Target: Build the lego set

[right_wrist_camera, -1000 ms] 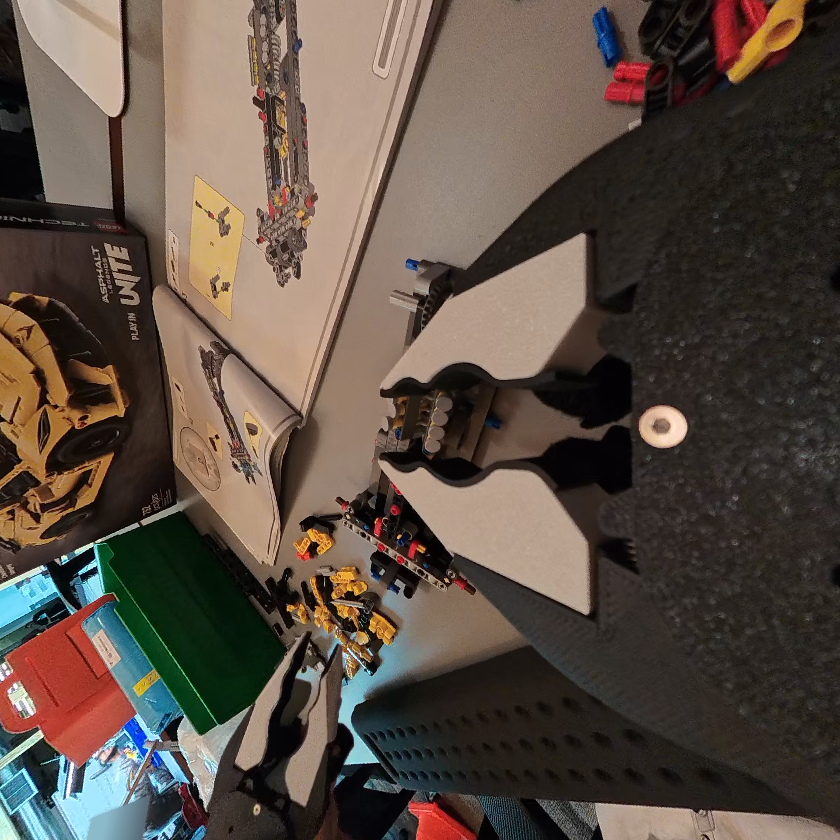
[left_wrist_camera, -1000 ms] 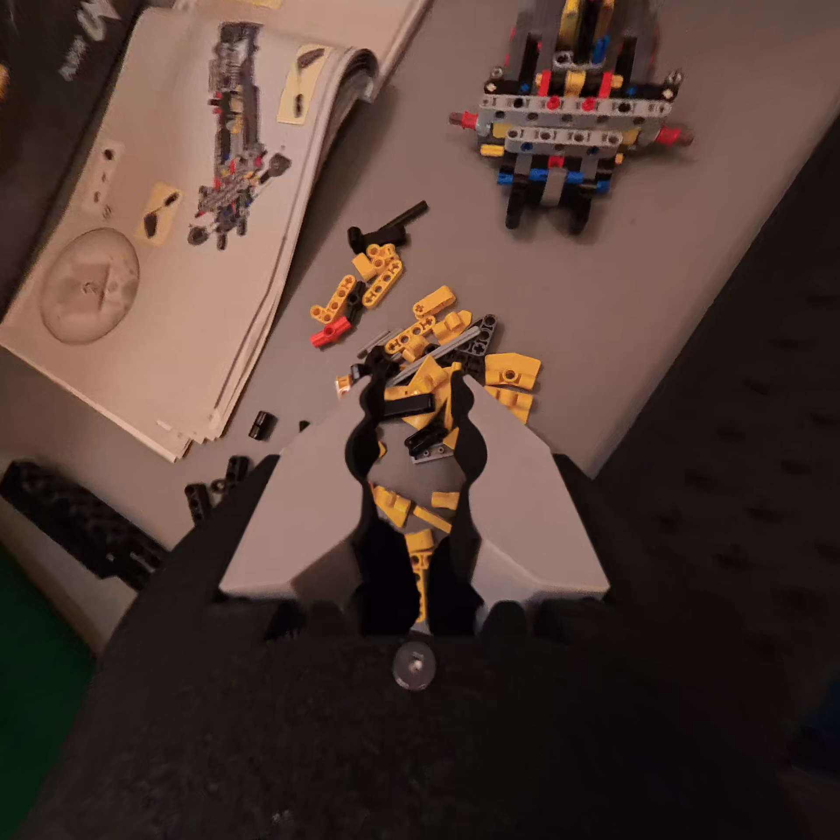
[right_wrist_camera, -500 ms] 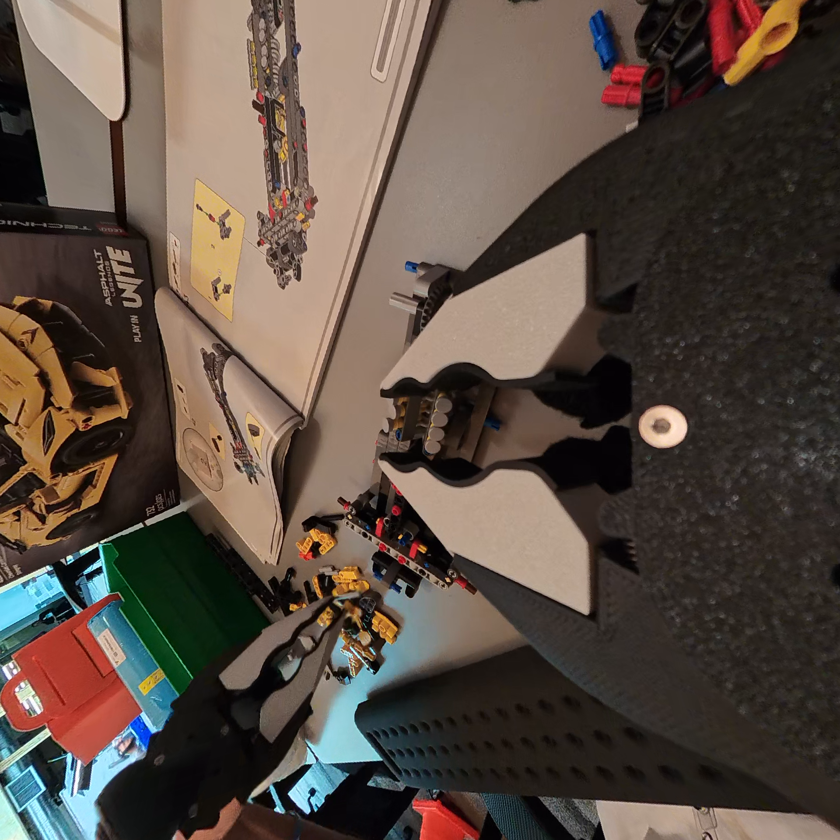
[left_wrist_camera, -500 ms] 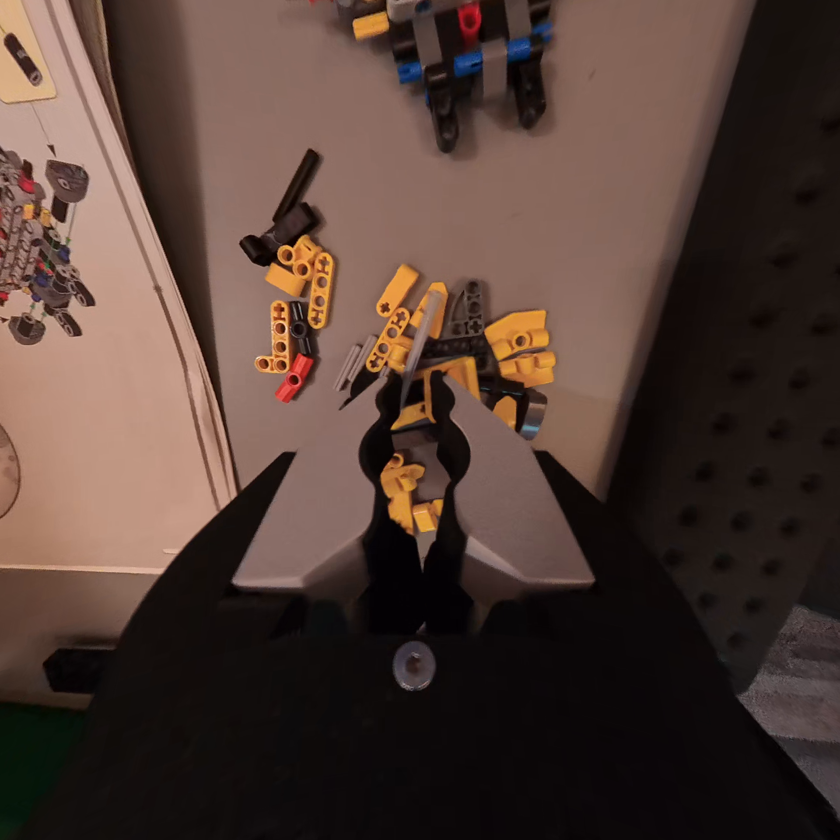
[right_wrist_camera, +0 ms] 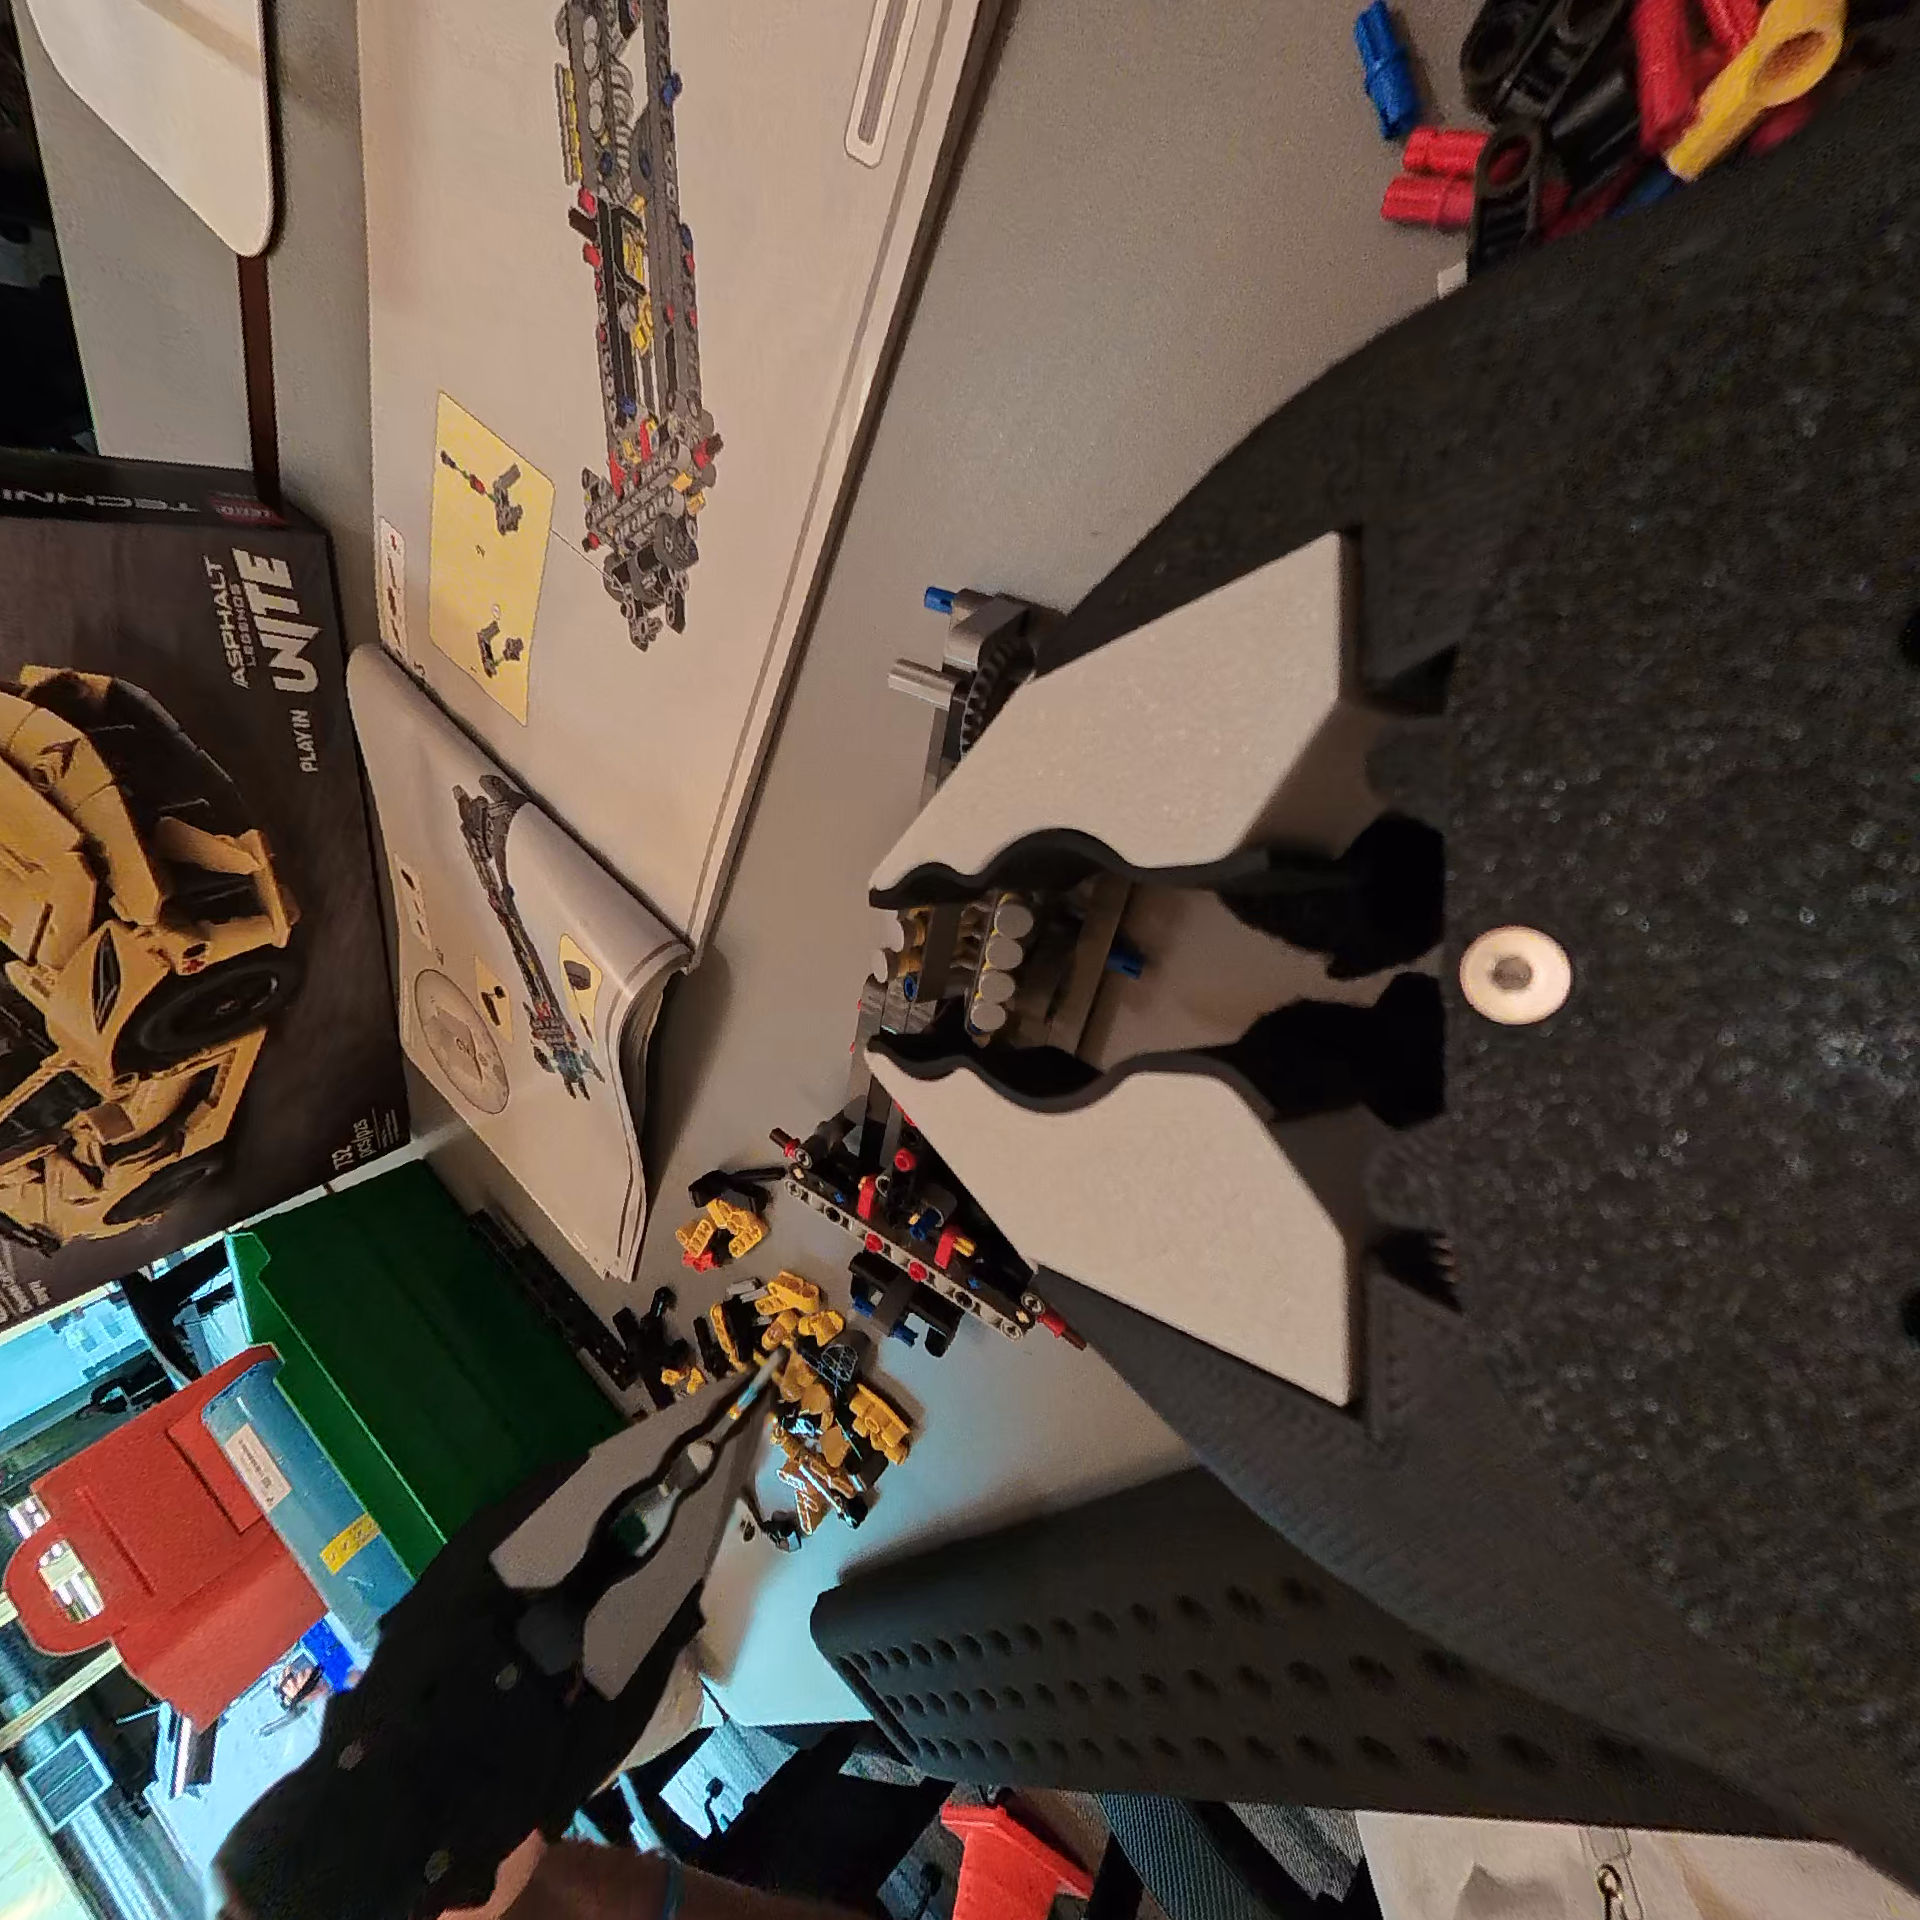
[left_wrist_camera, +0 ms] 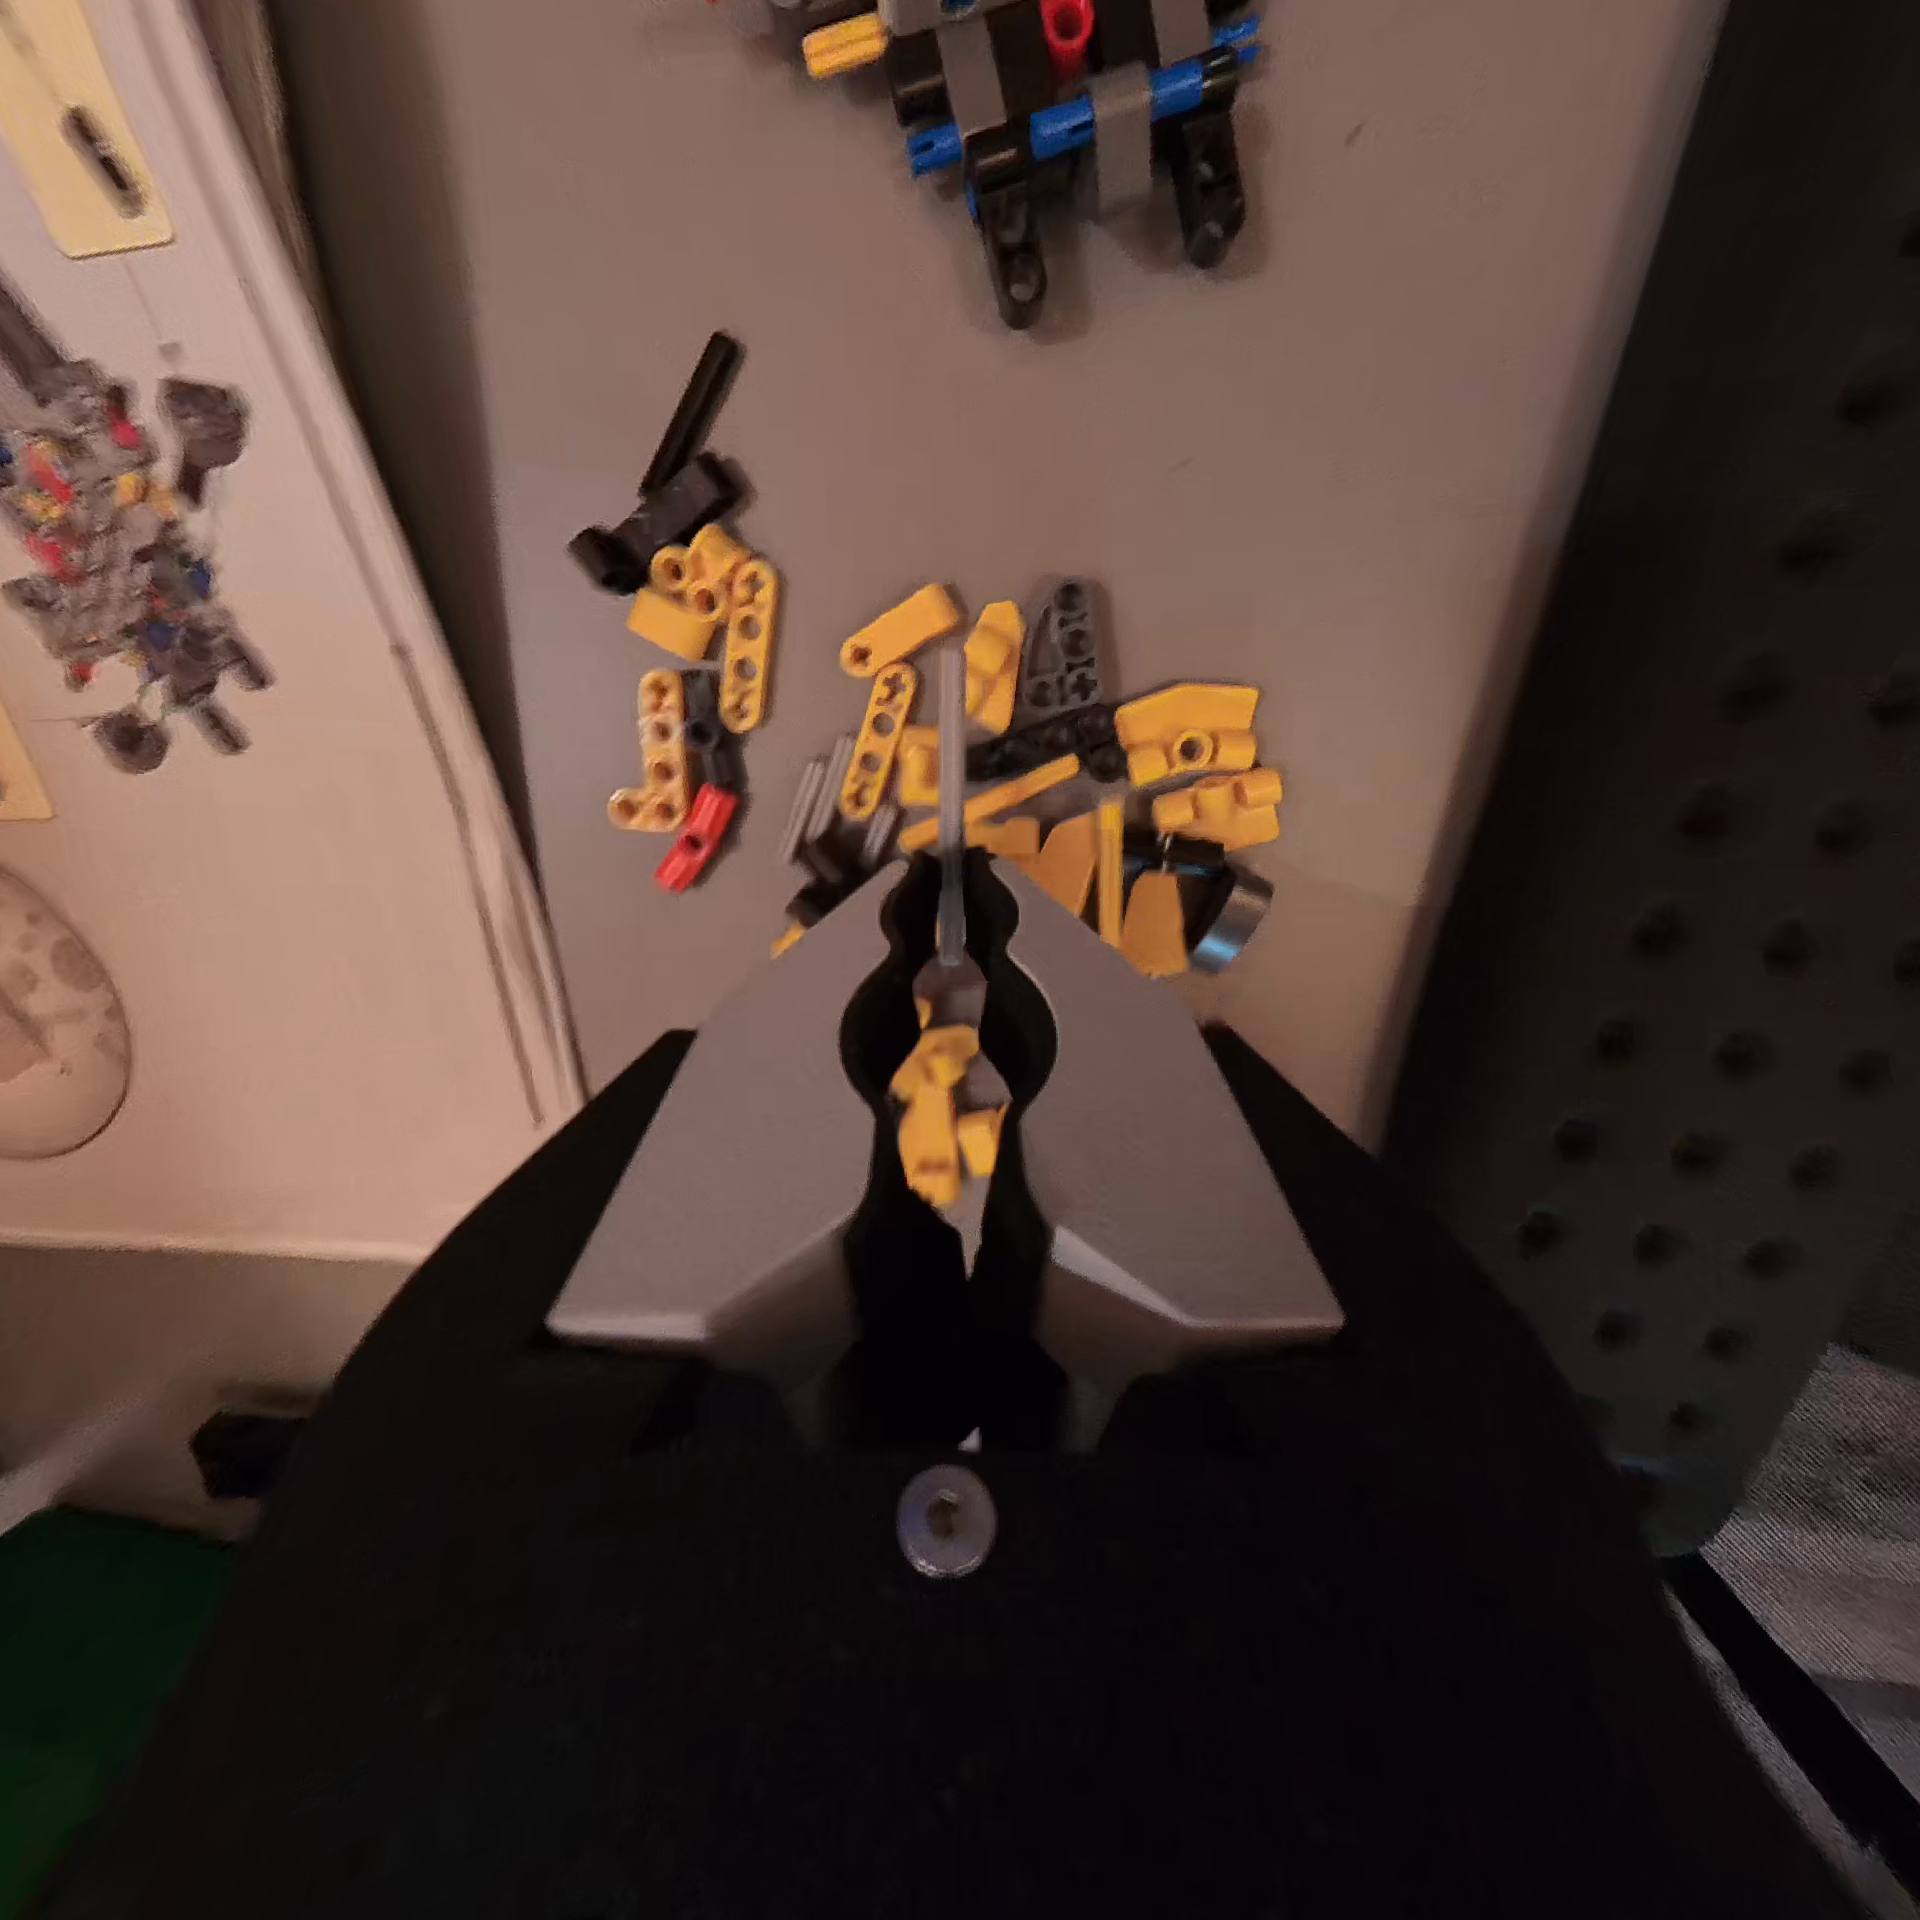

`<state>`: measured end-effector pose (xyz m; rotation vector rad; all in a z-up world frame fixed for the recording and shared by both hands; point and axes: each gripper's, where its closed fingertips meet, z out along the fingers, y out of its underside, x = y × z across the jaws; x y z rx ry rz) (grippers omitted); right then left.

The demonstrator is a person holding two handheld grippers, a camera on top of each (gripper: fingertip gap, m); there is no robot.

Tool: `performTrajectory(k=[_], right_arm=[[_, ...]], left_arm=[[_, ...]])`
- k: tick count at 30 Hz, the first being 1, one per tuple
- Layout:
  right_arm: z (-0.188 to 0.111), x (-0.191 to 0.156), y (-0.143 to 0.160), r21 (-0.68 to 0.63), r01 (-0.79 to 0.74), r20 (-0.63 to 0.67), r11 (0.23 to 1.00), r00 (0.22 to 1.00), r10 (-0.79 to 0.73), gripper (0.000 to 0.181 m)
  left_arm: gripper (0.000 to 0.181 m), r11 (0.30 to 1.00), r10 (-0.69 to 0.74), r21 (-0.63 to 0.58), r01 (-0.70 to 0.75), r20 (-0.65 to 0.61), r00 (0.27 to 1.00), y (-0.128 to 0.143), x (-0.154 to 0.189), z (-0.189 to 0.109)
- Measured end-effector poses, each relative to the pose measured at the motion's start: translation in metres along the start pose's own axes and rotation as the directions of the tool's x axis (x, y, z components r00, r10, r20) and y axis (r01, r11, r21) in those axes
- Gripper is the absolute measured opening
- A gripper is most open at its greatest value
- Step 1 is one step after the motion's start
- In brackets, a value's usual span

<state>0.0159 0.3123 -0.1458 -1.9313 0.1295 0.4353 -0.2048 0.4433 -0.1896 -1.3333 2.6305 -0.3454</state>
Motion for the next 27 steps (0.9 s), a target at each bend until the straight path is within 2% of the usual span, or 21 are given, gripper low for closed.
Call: performTrajectory(k=[2,4,6,8,12,16,21,27], right_arm=[[0.0,0.0,0.0,-0.001,0.002,0.0,1.0,1.0,-0.002,0.023],[0.0,-0.001,0.0,-0.002,0.003,0.001,1.0,1.0,-0.003,0.023],[0.001,-0.001,0.001,-0.005,0.004,0.002,1.0,1.0,-0.004,0.023],[0.001,-0.001,0.001,-0.007,0.007,0.001,1.0,1.0,-0.007,0.023],[0.0,0.0,0.001,-0.004,0.005,-0.004,1.0,1.0,-0.005,0.022],[0.001,0.0,0.001,-0.007,0.004,-0.003,1.0,1.0,-0.004,0.023],[0.001,-0.001,0.002,-0.011,0.005,0.0,1.0,1.0,-0.005,0.023],[0.002,-0.001,0.002,-0.015,0.005,0.002,1.0,1.0,-0.005,0.023]], left_arm=[[0.003,0.999,-0.032,0.016,0.031,0.092,0.995,0.009,-0.019,-0.017],[0.003,0.992,-0.13,0.028,0.127,0.201,0.971,0.024,-0.049,-0.032],[0.003,0.977,-0.202,-0.017,0.213,0.248,0.948,0.045,-0.07,-0.031],[0.002,0.972,-0.202,-0.067,0.224,0.239,0.95,0.059,-0.076,-0.02],[0.003,0.98,-0.171,-0.069,0.189,0.209,0.963,0.056,-0.077,-0.001],[0.003,0.977,-0.169,-0.087,0.194,0.234,0.958,0.058,-0.086,0.002],[0.003,0.979,-0.148,-0.111,0.169,0.171,0.974,0.061,-0.078,0.006],[0.003,0.978,-0.16,-0.107,0.177,0.151,0.975,0.064,-0.073,0.005]])
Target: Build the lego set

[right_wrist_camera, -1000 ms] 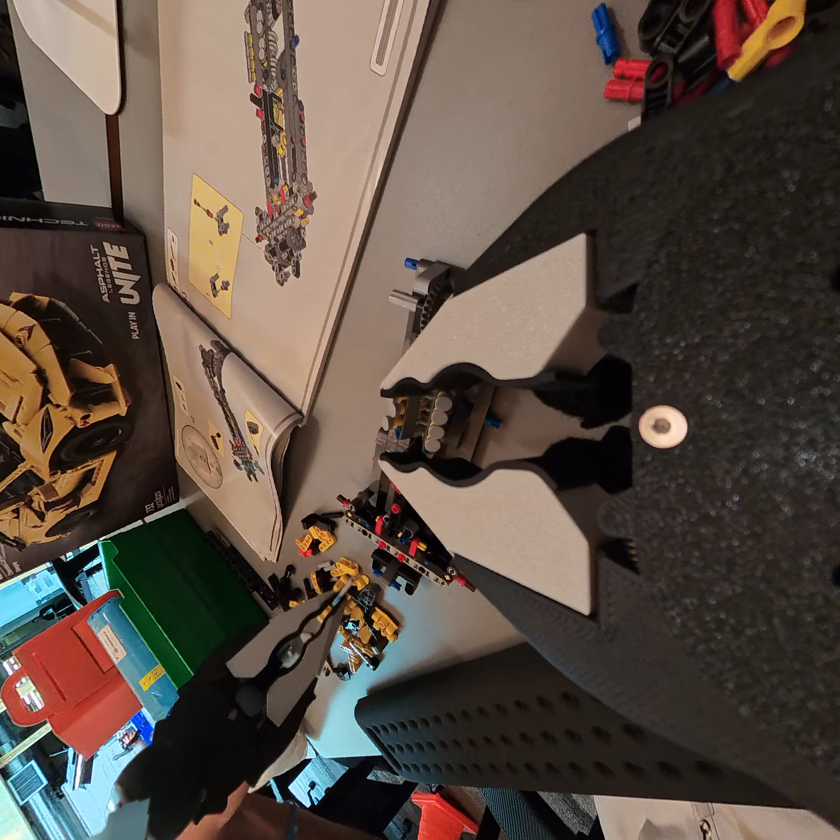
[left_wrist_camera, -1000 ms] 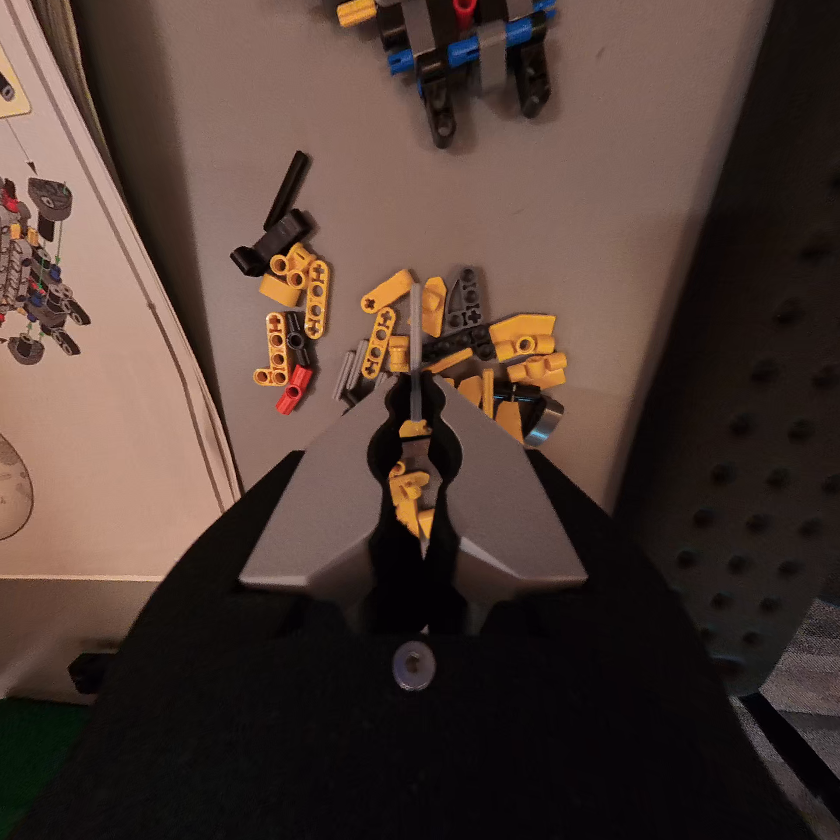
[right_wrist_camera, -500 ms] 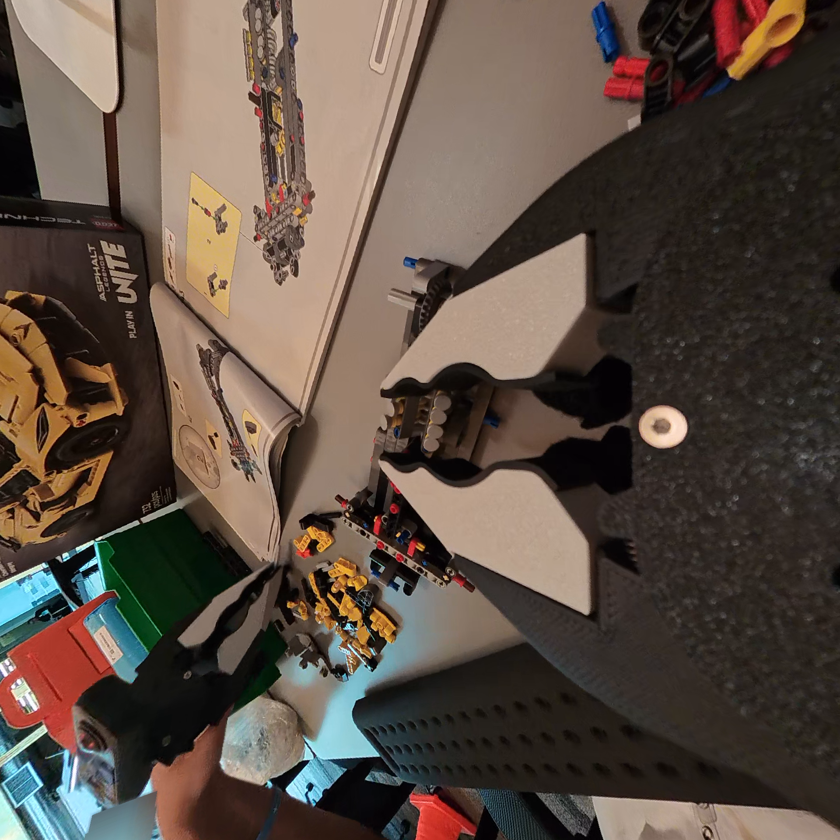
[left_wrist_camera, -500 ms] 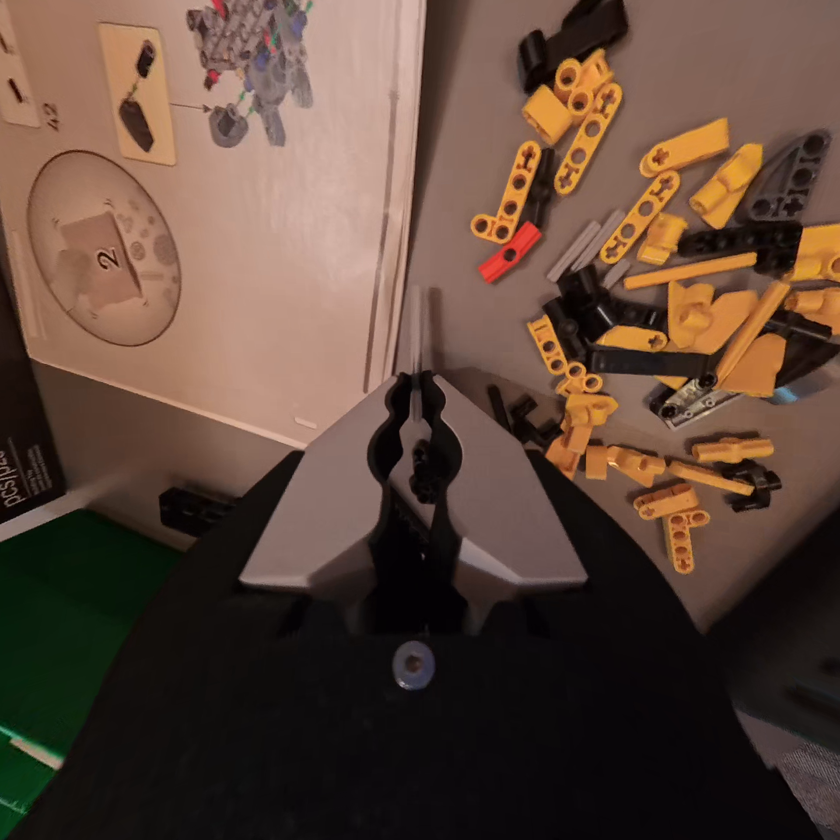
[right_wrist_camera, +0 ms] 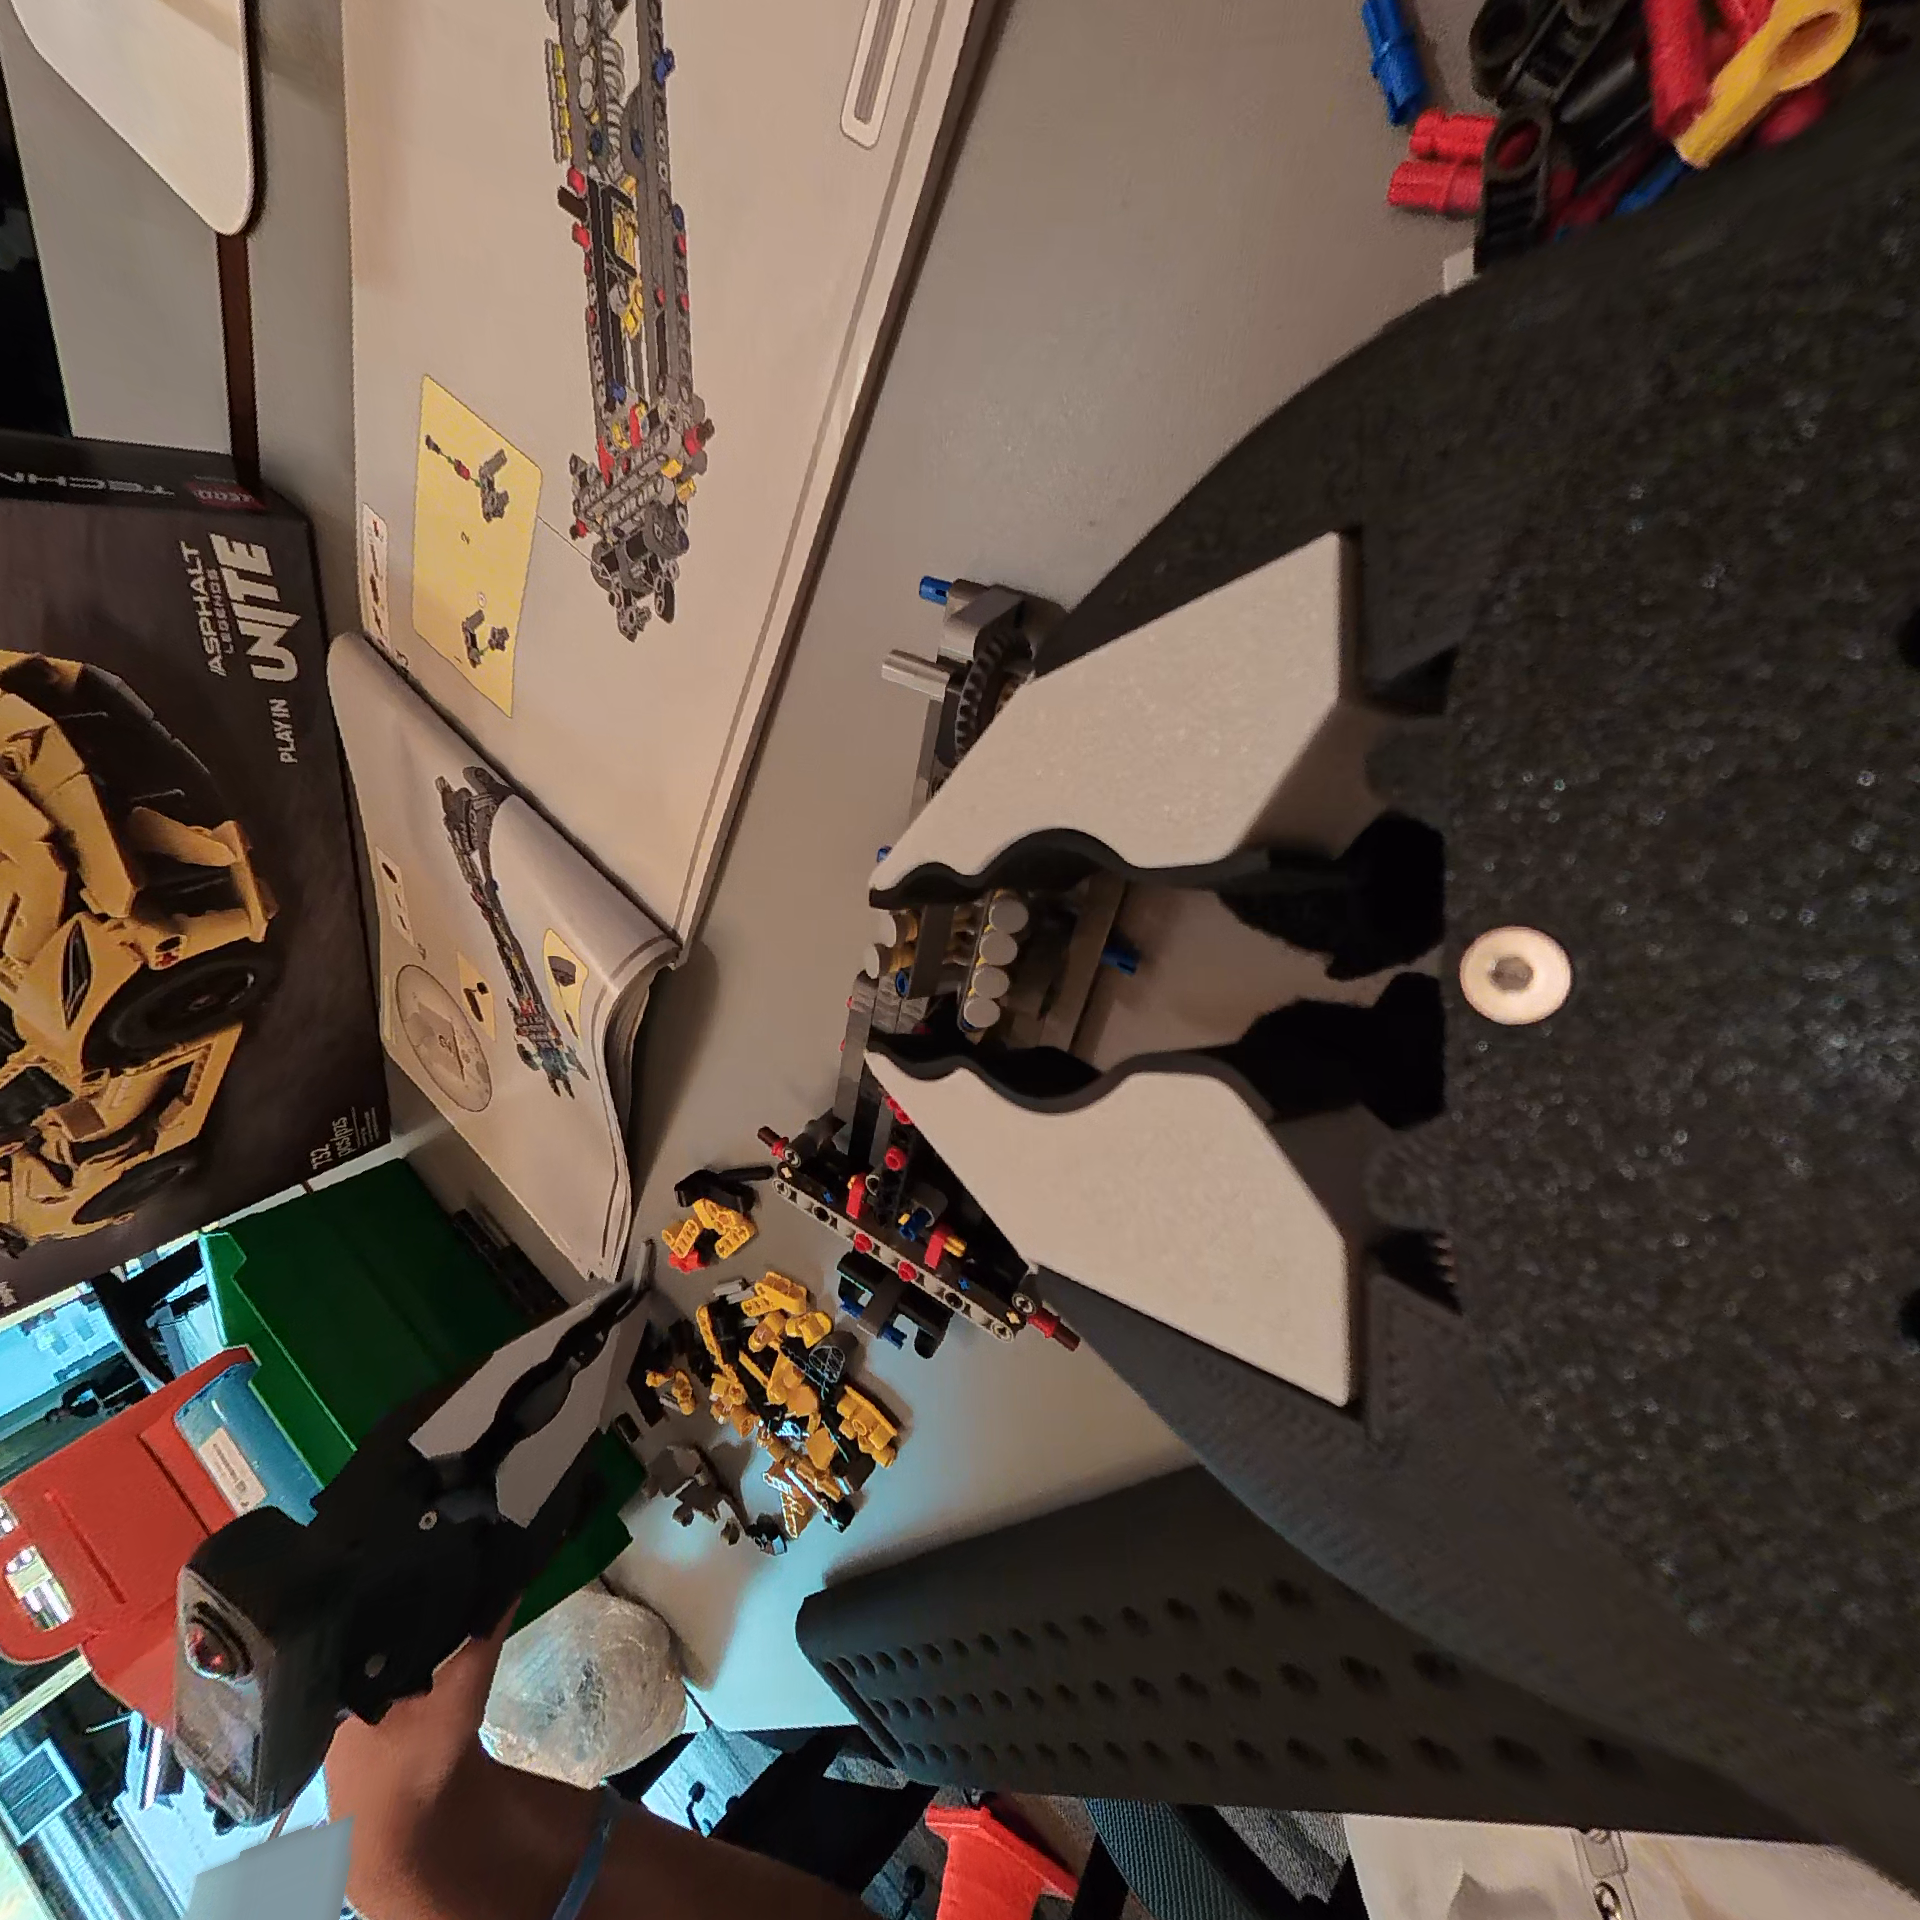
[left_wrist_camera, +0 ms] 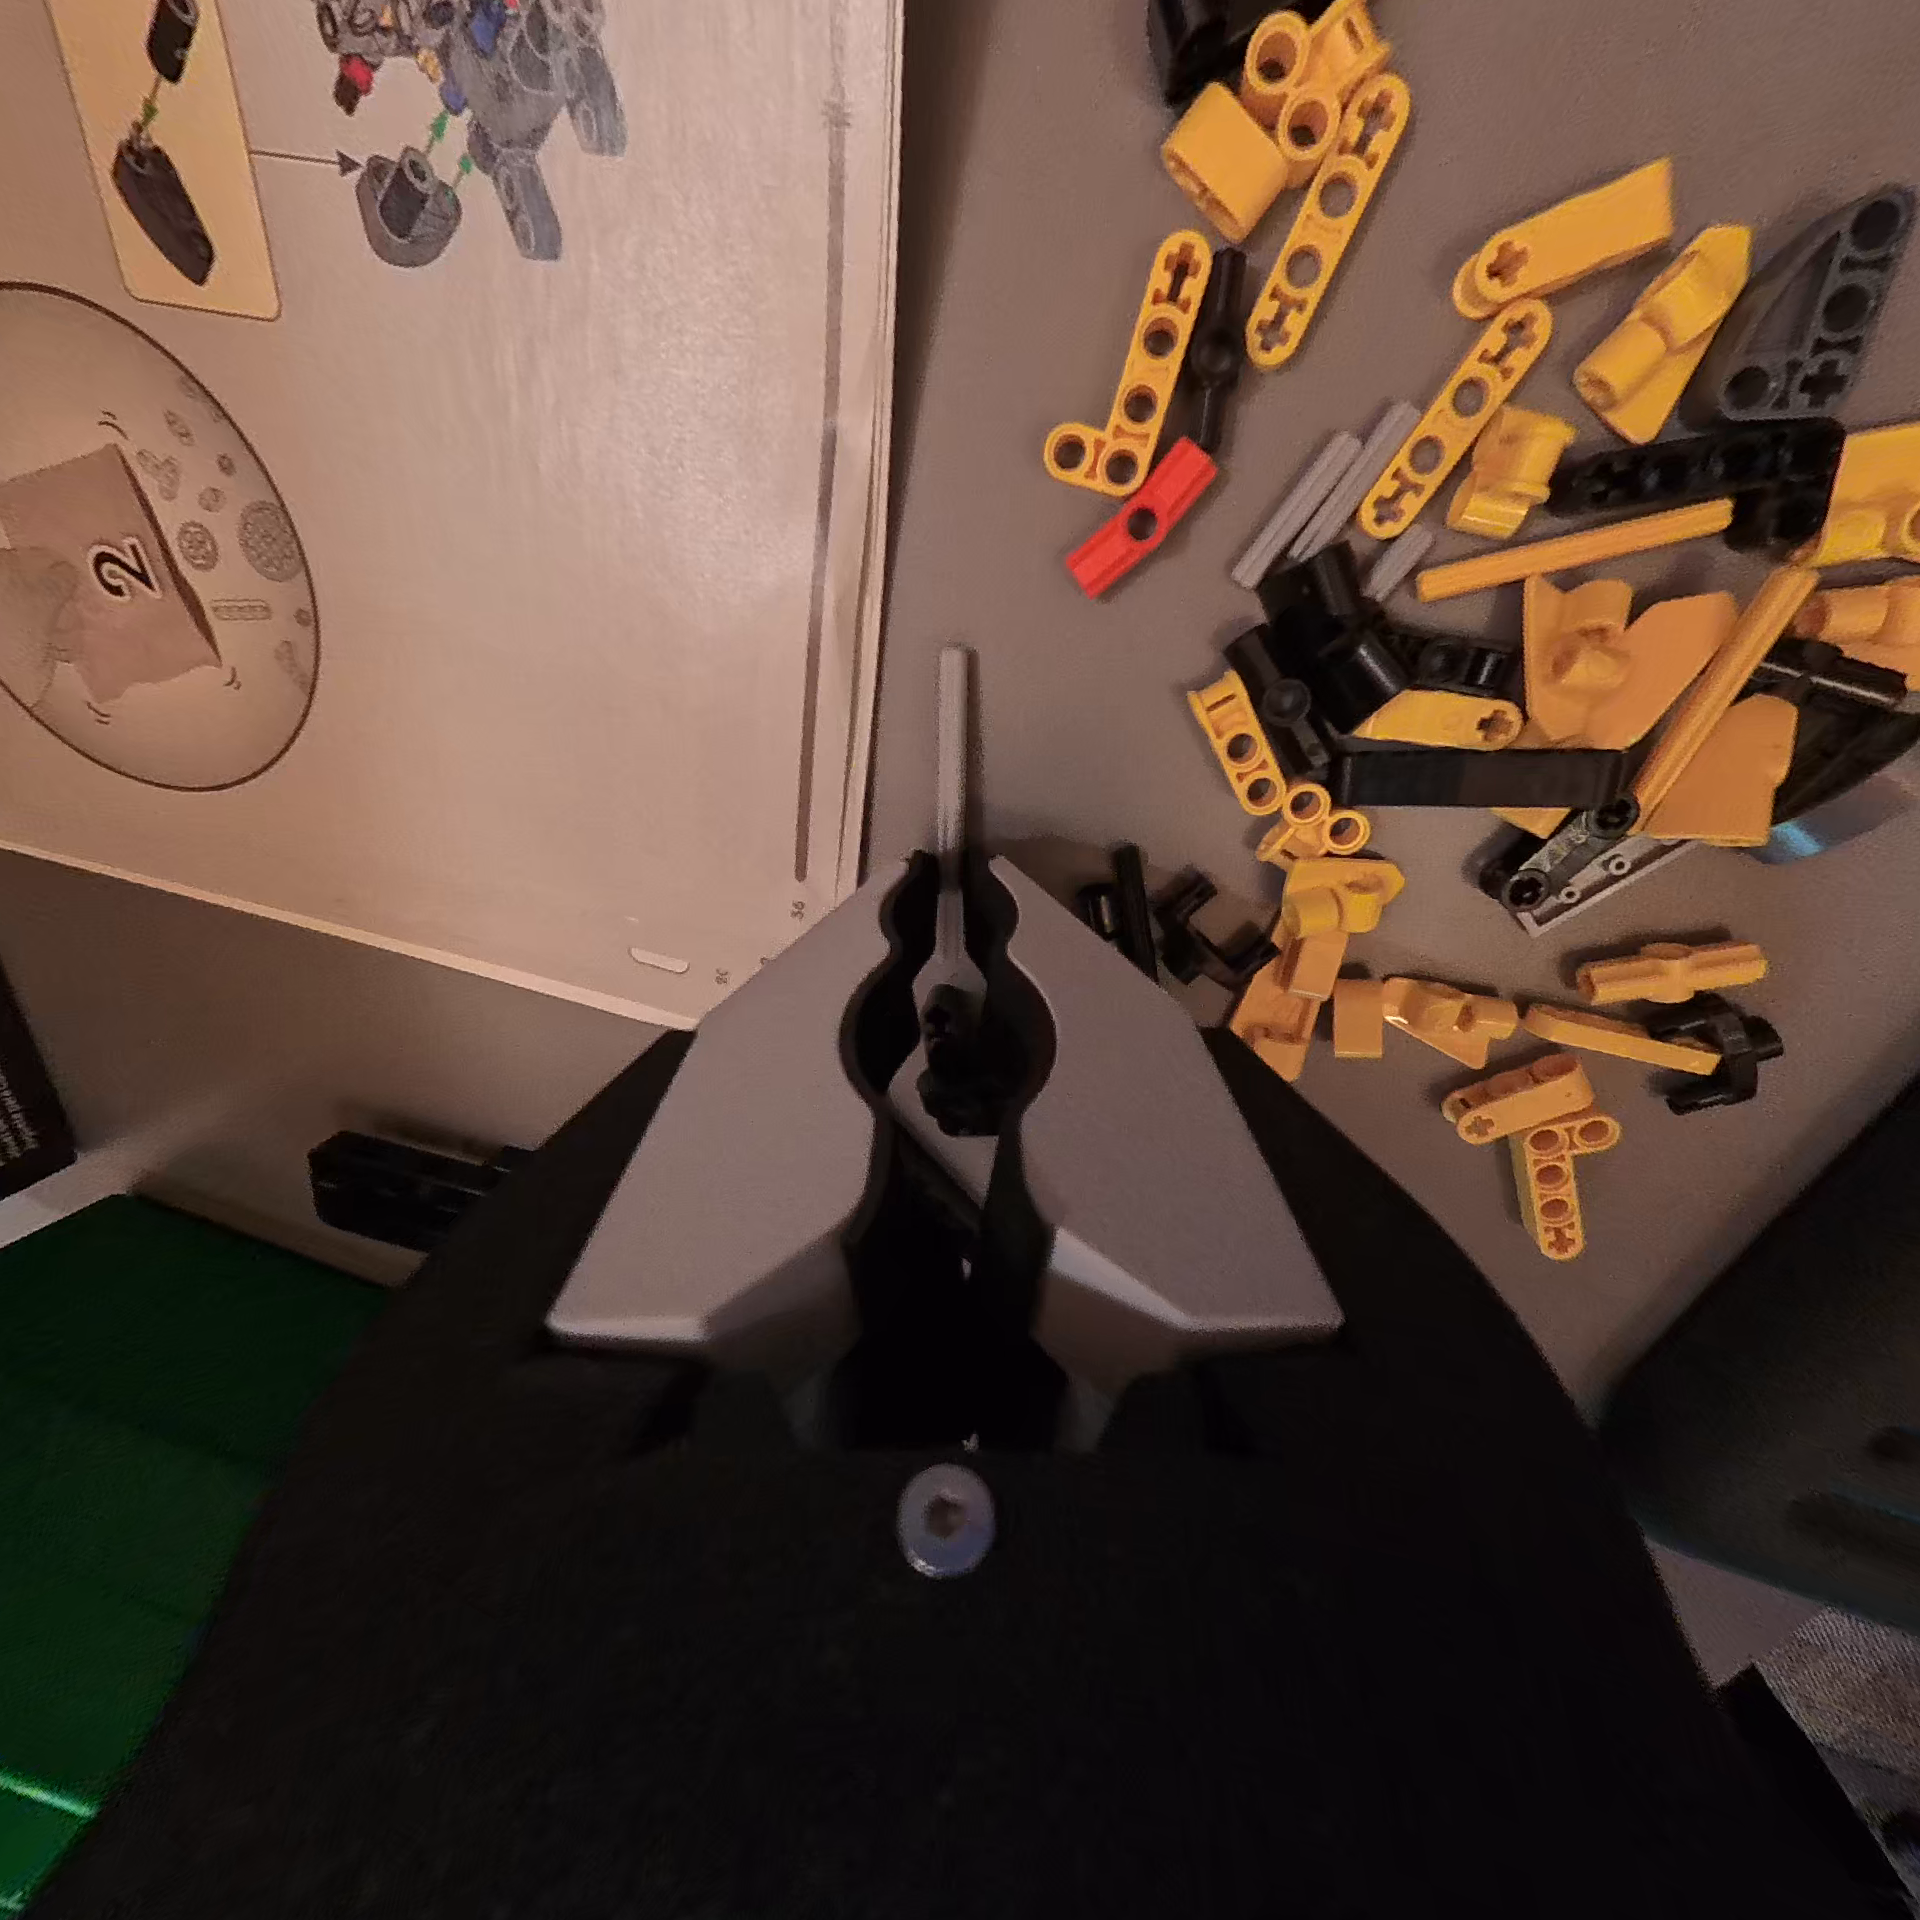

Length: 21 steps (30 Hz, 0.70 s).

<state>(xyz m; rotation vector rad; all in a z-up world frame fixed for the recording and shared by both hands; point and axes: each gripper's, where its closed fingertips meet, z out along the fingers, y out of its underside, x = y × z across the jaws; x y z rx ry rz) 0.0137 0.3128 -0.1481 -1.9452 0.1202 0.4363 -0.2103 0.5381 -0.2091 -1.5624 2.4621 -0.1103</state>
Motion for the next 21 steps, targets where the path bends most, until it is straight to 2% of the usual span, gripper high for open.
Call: performTrajectory(k=[6,9,11,15,17,21], right_arm=[[0.0,0.0,0.001,-0.002,0.001,0.001,1.0,1.0,-0.001,0.023],[0.0,0.0,0.001,-0.002,0.0,0.002,1.0,1.0,0.0,0.022],[0.0,-0.001,0.001,-0.002,0.0,0.002,1.0,1.0,0.0,0.023],[0.0,0.0,0.001,-0.001,-0.001,0.003,1.0,1.0,0.001,0.023],[0.001,-0.001,0.001,-0.003,-0.002,0.005,1.0,1.0,0.002,0.023],[0.001,-0.002,0.001,-0.008,0.004,0.005,1.0,1.0,-0.004,0.022]], left_arm=[[0.003,0.999,-0.012,-0.045,0.013,0.017,1.0,0.013,-0.001,-0.004],[0.003,0.995,-0.091,0.036,0.088,0.08,0.993,0.014,-0.015,-0.023],[0.003,0.974,-0.215,0.11,0.2,0.151,0.965,0.022,-0.029,-0.047],[0.003,0.888,-0.459,0.174,0.425,0.314,0.831,0.063,-0.029,-0.087],[0.003,0.843,-0.533,0.16,0.513,0.377,0.758,0.089,-0.009,-0.095],[0.003,0.672,-0.721,0.158,0.723,0.365,0.59,0.14,0.045,-0.087]])
